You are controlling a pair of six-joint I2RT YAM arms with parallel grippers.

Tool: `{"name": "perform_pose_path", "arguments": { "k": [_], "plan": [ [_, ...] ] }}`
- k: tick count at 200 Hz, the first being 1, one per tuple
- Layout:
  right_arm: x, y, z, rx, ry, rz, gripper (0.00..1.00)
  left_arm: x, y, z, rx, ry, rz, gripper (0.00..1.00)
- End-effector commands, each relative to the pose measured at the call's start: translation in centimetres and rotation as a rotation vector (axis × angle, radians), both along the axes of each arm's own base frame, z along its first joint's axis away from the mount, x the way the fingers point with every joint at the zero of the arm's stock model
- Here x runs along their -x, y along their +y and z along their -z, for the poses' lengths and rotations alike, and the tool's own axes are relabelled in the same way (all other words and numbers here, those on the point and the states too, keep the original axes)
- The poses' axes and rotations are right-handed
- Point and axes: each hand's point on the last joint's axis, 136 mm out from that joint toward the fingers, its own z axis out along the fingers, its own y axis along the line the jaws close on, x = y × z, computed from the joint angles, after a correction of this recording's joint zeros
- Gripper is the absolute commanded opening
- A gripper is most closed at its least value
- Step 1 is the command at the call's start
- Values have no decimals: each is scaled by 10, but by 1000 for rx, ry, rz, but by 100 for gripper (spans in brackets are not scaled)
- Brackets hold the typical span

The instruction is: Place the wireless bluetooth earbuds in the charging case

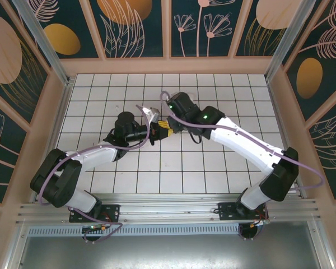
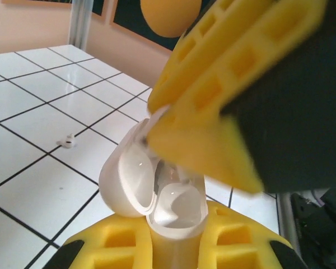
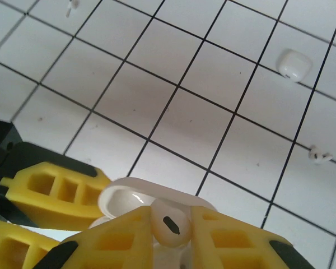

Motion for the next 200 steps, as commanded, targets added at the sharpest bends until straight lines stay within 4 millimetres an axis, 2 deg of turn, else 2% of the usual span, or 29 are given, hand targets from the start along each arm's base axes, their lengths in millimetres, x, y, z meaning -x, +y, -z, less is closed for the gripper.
{"name": "perform_pose_path", "arguments": {
  "k": [1,20,50,78,106,145,178,200],
  "plan": [
    [-6,-15,-18,-152,43,71,23,-11,6,9,-58,-28,-67,0],
    [-16,-40,6,-114,109,134,23,-17,15,27,-115,0,-127,0],
    [-8,-68,81,45,277,153,23,-29,41,53,-214,53,-249,0],
    [13,-66,153,118,446,77,23,-35,66,66,-261,94,-332,0],
    [26,-61,201,157,541,31,22,-34,73,66,-277,92,-350,0],
    [28,-59,228,198,576,-2,24,-31,72,65,-267,94,-340,0],
    [30,-60,238,211,596,-6,32,-30,72,63,-257,88,-336,0],
    [29,-59,236,205,600,14,39,-29,72,59,-251,78,-332,0]
  ]
}}
